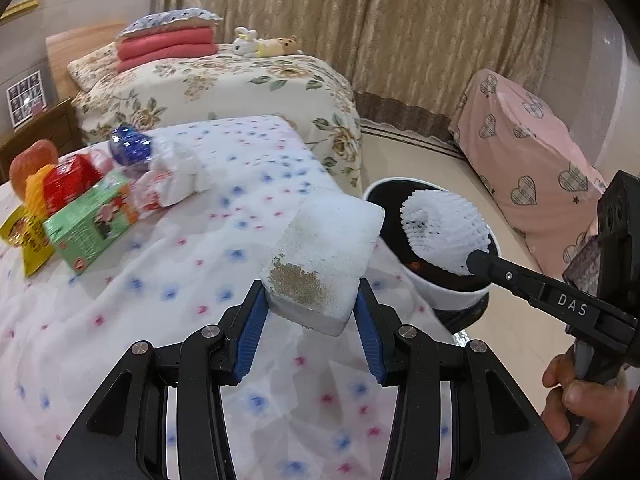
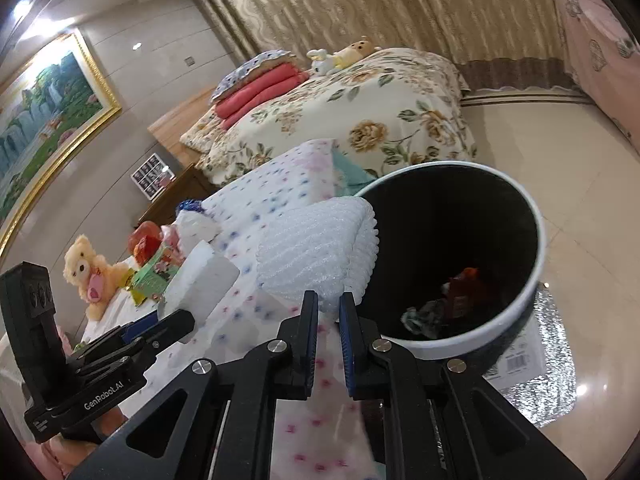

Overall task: Collect trash
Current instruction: 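Carry the foam block and foam net in both tools over the bin, then open both tools to drop the foam block and net into the bin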

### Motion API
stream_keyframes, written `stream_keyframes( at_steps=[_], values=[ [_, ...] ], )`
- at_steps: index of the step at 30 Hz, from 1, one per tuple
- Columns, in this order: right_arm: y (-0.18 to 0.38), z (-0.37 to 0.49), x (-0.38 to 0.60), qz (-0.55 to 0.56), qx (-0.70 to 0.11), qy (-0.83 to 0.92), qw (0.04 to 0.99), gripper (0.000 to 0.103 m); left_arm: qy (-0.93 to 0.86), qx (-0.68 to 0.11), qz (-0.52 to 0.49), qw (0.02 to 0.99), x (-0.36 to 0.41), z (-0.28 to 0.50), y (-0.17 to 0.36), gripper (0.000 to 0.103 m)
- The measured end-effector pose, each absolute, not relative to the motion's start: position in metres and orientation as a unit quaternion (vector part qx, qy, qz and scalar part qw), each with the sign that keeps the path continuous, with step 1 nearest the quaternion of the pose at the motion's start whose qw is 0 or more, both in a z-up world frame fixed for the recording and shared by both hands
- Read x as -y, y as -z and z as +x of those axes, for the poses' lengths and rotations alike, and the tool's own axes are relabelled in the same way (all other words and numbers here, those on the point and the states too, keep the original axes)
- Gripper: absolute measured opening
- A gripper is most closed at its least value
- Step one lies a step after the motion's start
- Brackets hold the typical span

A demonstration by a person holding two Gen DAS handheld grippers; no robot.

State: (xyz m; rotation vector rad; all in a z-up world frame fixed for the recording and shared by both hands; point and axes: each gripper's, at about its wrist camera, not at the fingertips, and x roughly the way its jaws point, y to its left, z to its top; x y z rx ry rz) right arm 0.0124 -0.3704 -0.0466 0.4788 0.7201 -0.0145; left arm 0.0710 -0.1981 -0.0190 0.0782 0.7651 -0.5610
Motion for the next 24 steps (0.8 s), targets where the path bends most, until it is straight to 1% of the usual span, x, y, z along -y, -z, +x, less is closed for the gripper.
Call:
stream_keyframes(
  at_steps=[24],
  values=[
    [0.056,0.004,0.415,0.252,-0.349,0.053,0.901,0.011,0.3,-0.376,0.07,0.874,0.265,0.082,0.022,0.043]
  ],
)
